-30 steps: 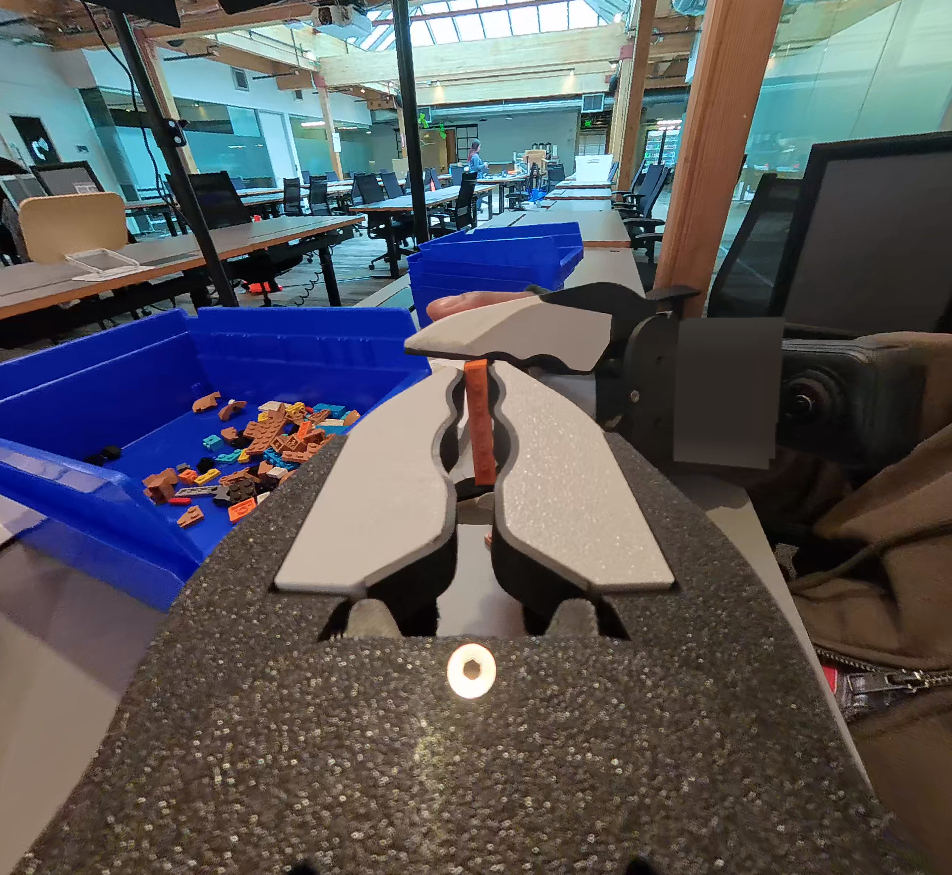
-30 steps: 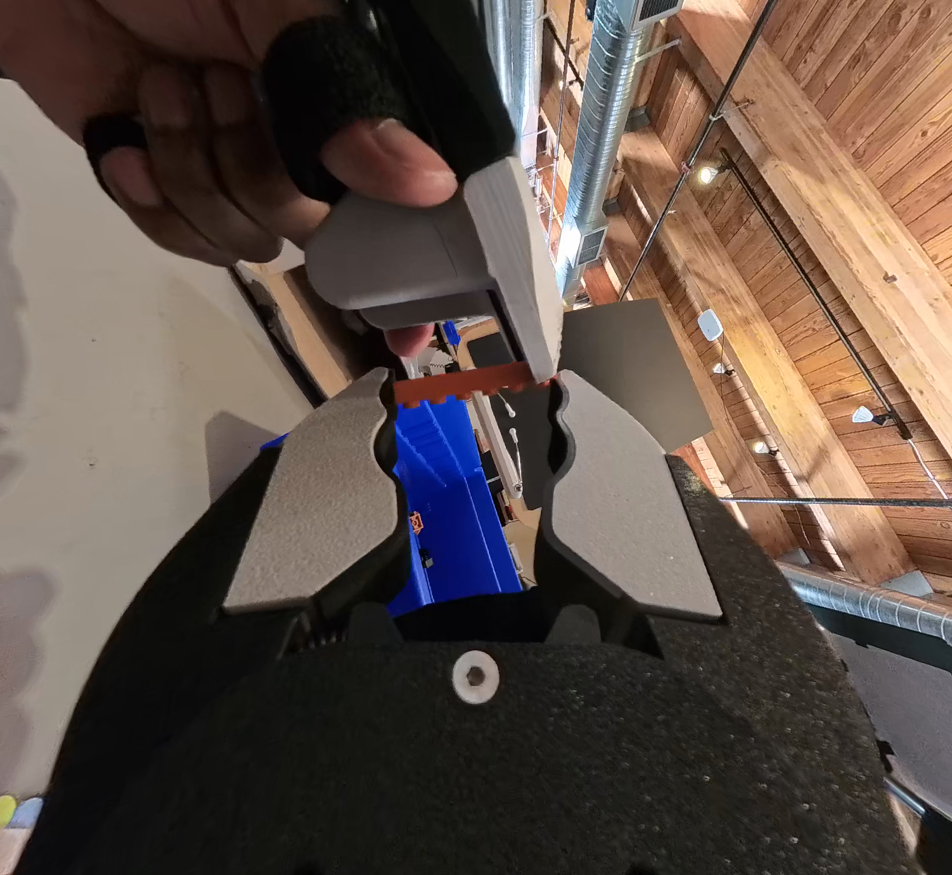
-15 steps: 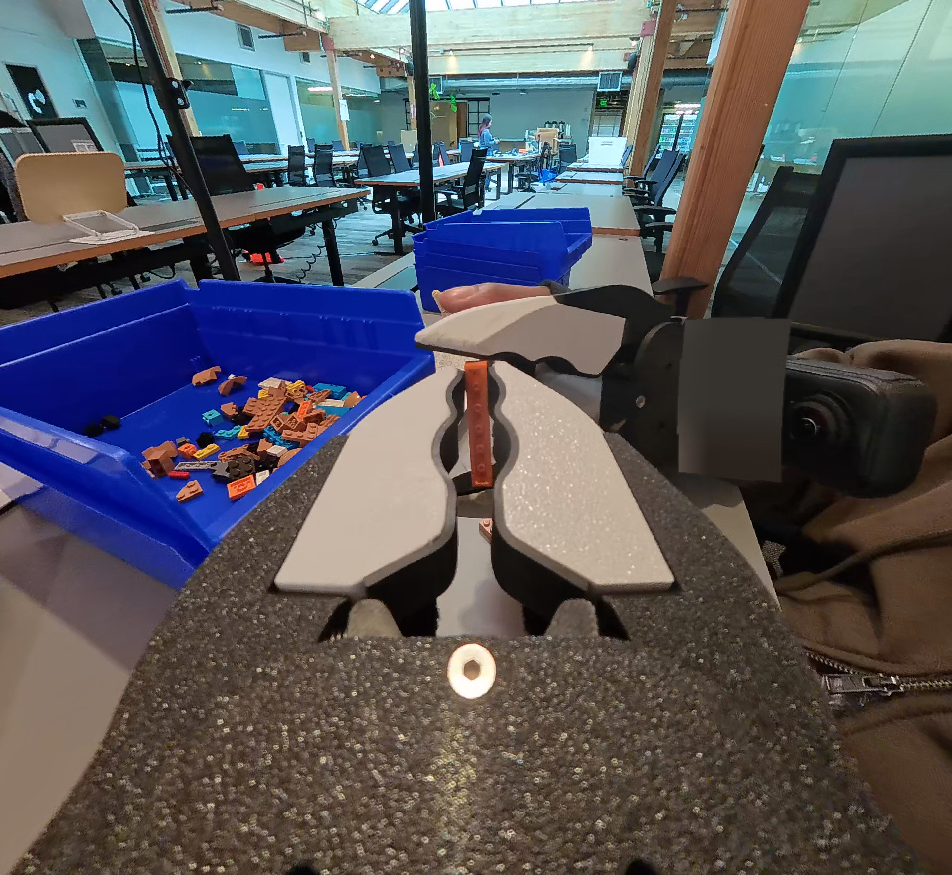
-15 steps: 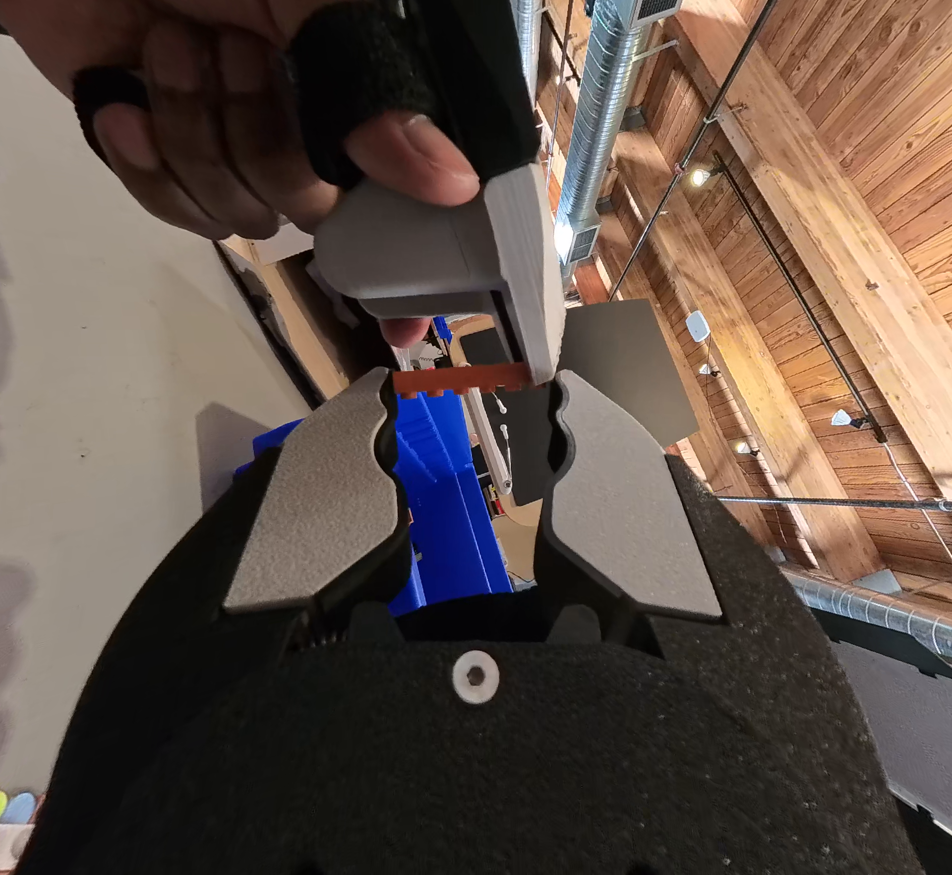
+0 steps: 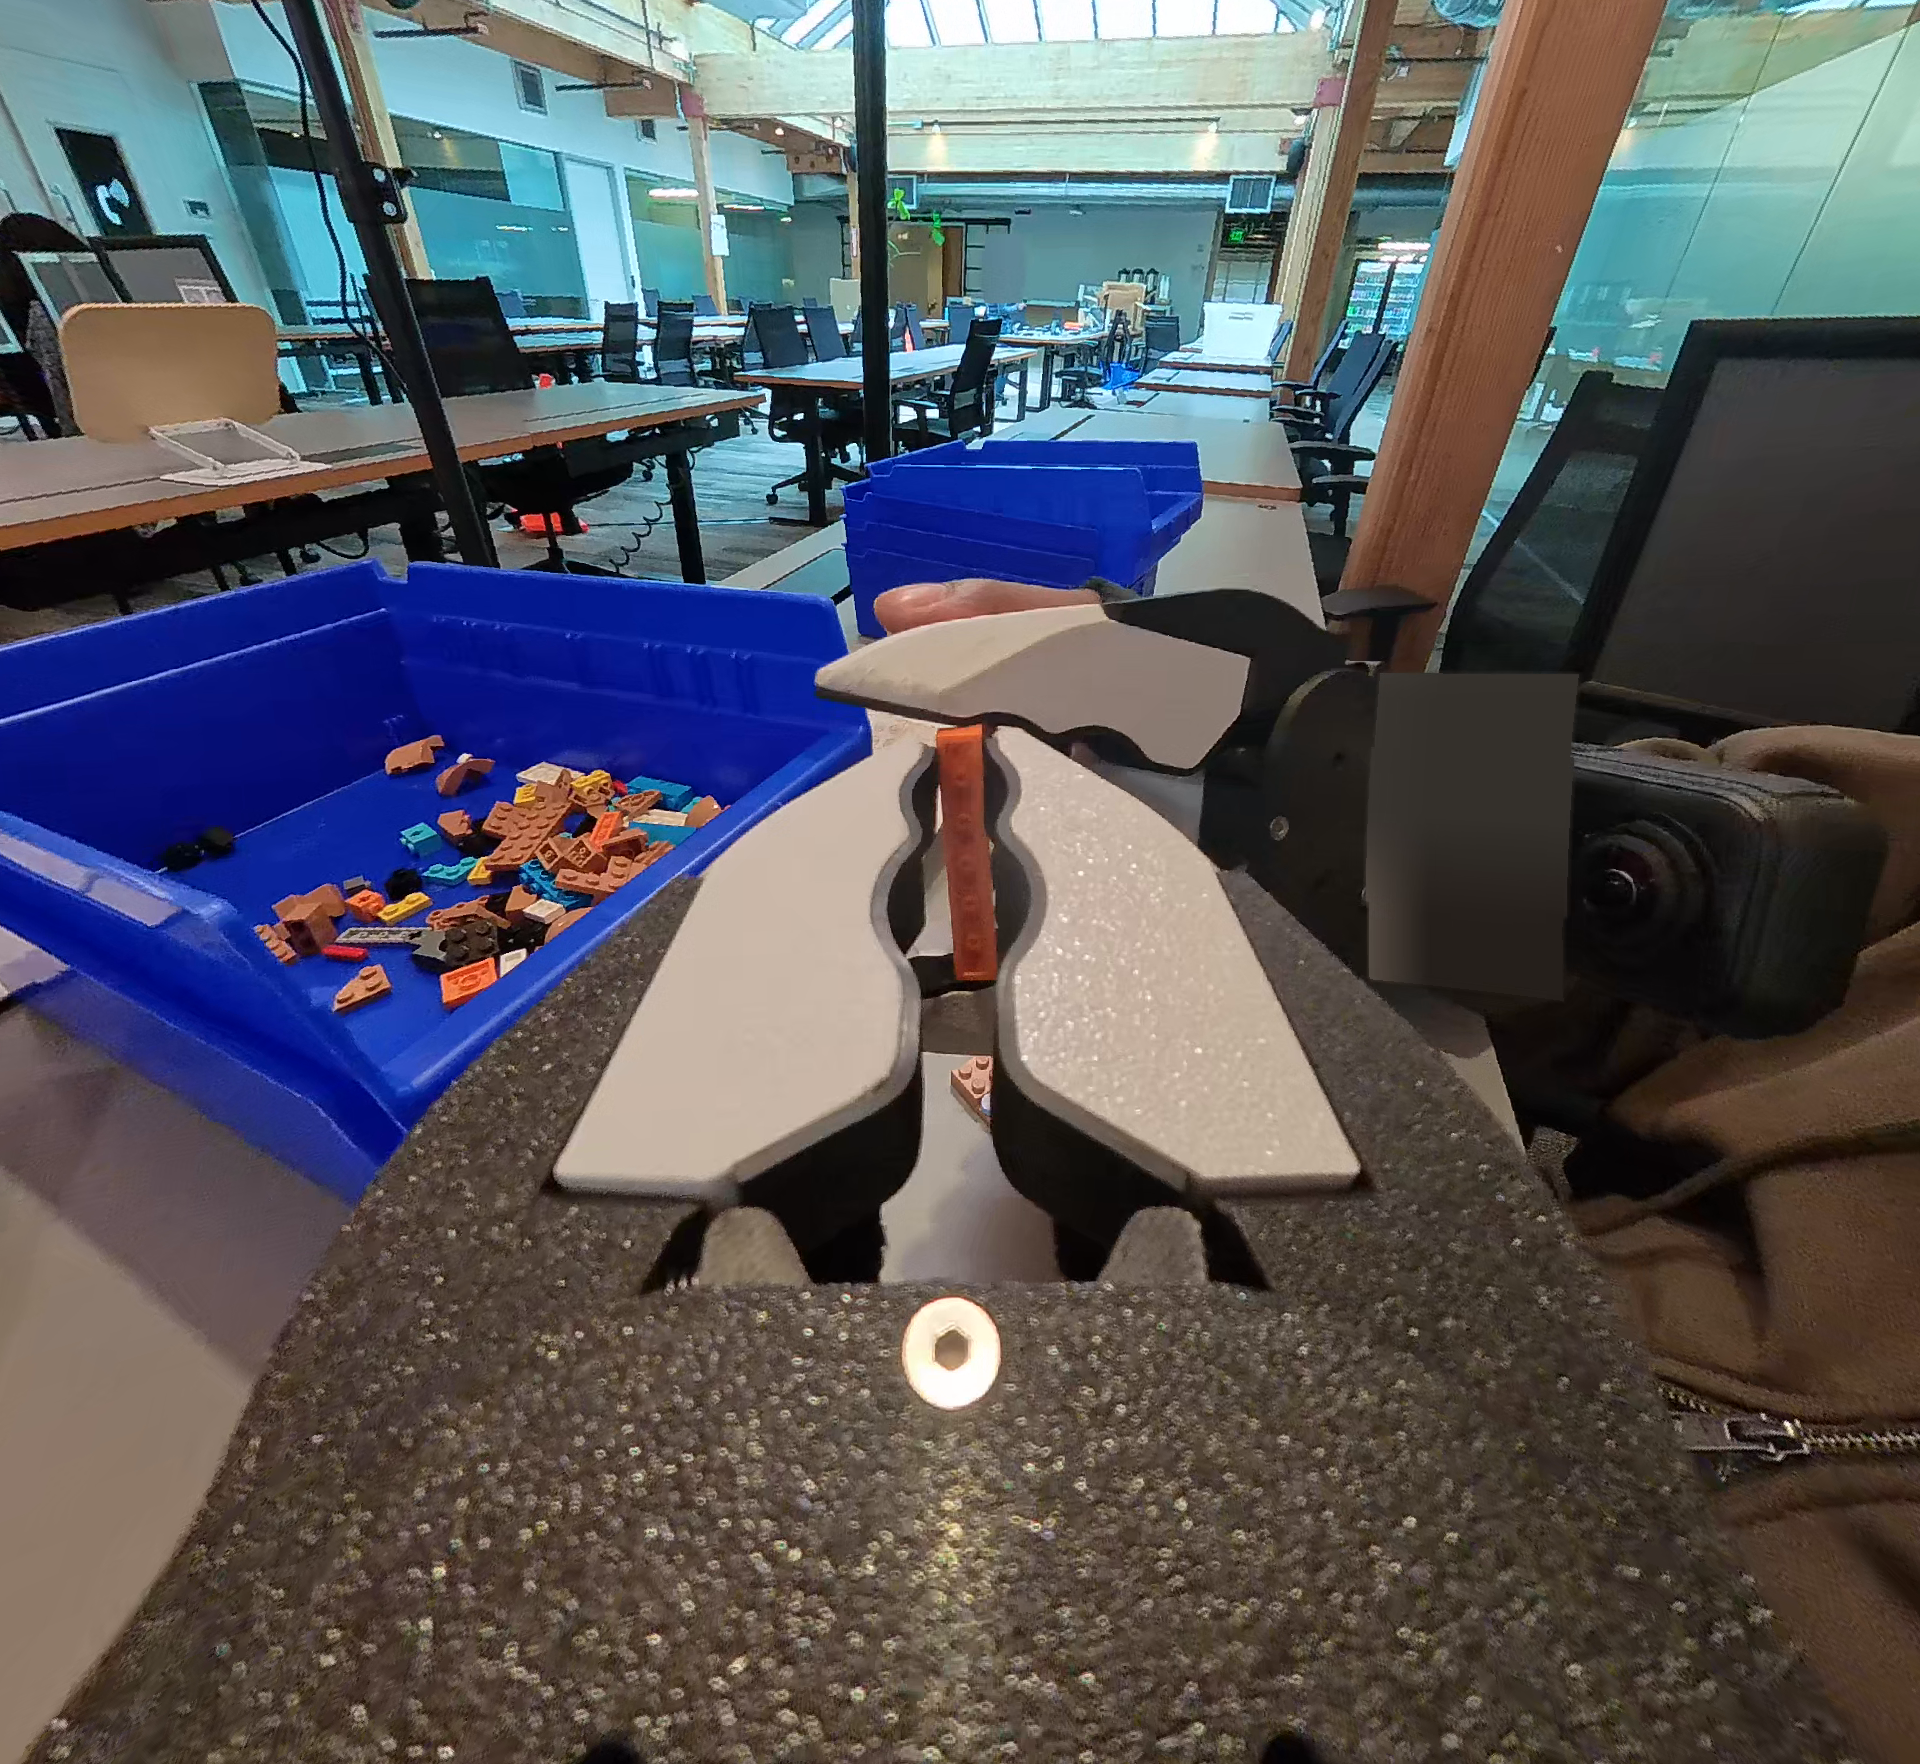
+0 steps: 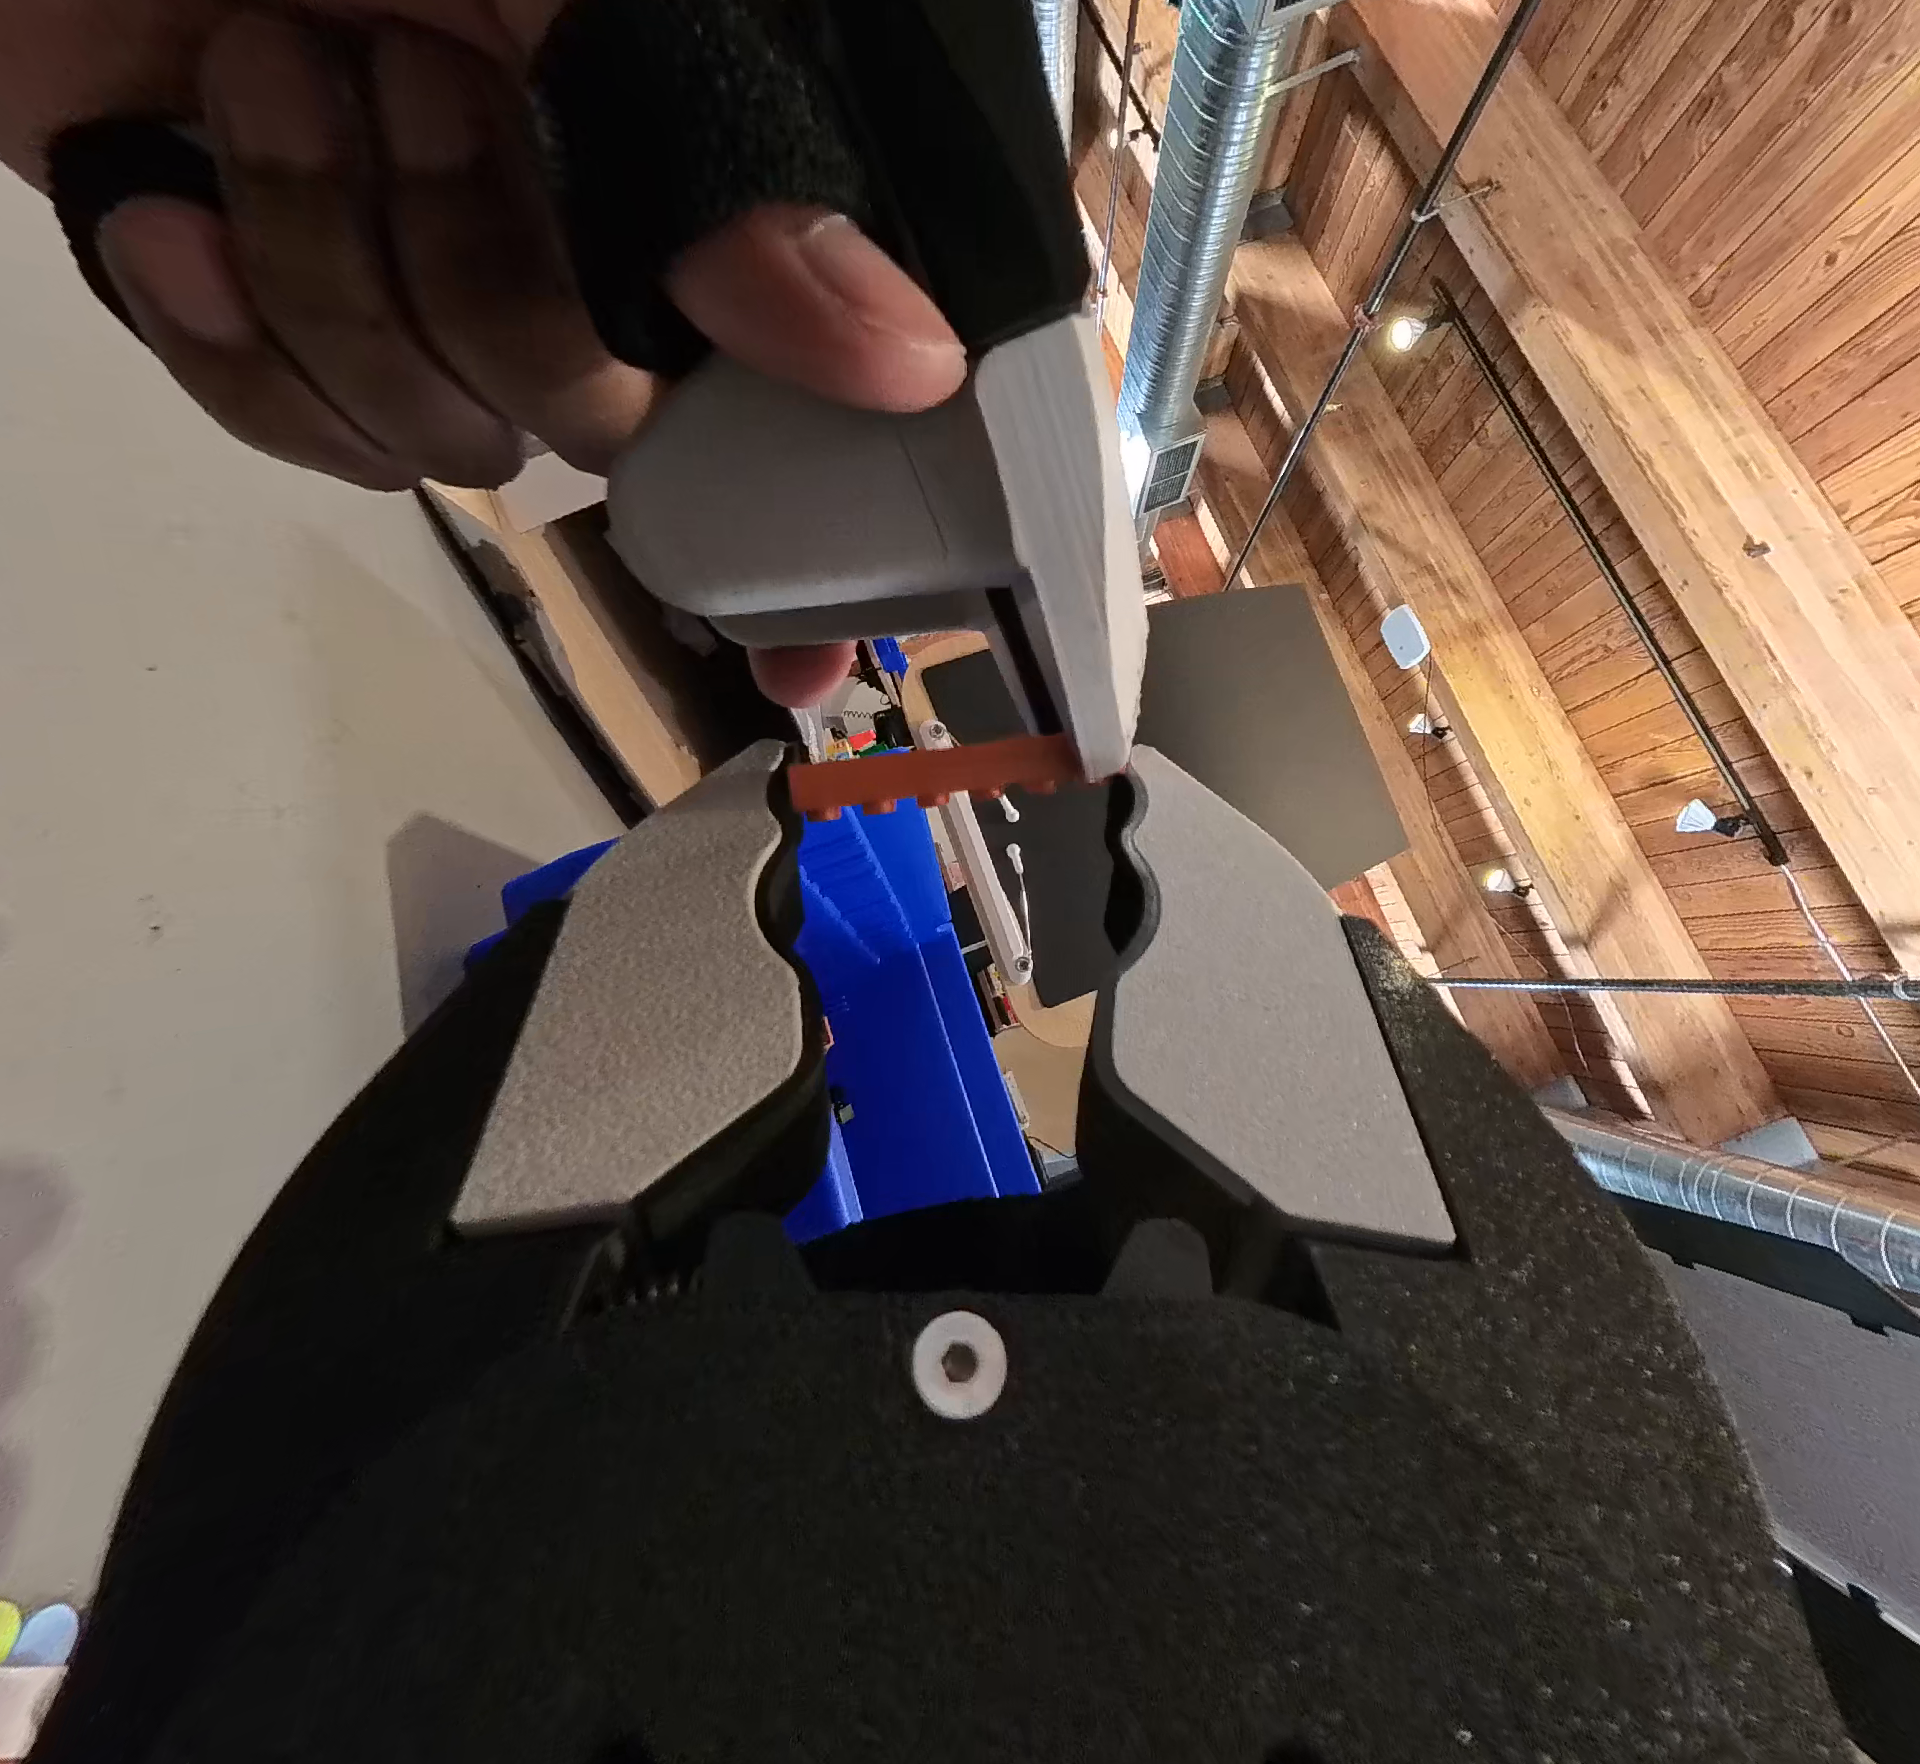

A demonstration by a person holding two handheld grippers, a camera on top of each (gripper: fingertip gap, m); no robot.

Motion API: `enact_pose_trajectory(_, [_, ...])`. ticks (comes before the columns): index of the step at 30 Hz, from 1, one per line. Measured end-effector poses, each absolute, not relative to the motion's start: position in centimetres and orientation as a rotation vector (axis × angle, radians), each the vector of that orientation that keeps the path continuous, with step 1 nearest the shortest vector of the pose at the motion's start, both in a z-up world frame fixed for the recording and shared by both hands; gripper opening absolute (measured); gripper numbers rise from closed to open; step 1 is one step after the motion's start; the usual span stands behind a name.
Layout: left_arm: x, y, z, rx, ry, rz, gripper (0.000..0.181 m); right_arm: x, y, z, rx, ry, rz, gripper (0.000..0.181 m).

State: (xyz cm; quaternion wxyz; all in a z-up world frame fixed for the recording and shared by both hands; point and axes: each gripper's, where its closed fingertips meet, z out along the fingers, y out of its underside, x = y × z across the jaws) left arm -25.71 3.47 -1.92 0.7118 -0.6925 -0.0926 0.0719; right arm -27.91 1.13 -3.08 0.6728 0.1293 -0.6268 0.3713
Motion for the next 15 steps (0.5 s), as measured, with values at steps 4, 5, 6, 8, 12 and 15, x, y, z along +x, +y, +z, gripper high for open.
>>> enact_pose_trajectory(4, [-25.75,3.55,-2.09,-1.548,-0.207,0.175,0.008,-27.96,1.08,-3.19,0.295,-1.413,0.826,0.057])
enact_pose_trajectory(5, [-25.75,3.56,-2.09,-1.548,-0.207,0.179,0.008,-27.96,1.08,-3.2,0.296,-1.413,0.825,0.056])
enact_pose_trajectory(6, [-25.75,3.56,-2.08,-1.548,-0.207,0.182,0.008,-27.98,1.09,-3.18,0.295,-1.412,0.824,0.056])
enact_pose_trajectory(8, [-25.7,3.57,-2.03,-1.545,-0.205,0.185,0.008,-27.97,1.11,-3.13,0.294,-1.41,0.826,0.056])
enact_pose_trajectory(12, [-25.61,3.57,-1.76,-1.529,-0.194,0.202,0.008,-27.94,1.17,-2.9,0.273,-1.418,0.835,0.055])
enact_pose_trajectory(15, [-25.38,3.52,-1.72,-1.523,-0.178,0.163,0.008,-27.78,1.15,-2.88,0.278,-1.428,0.836,0.055])
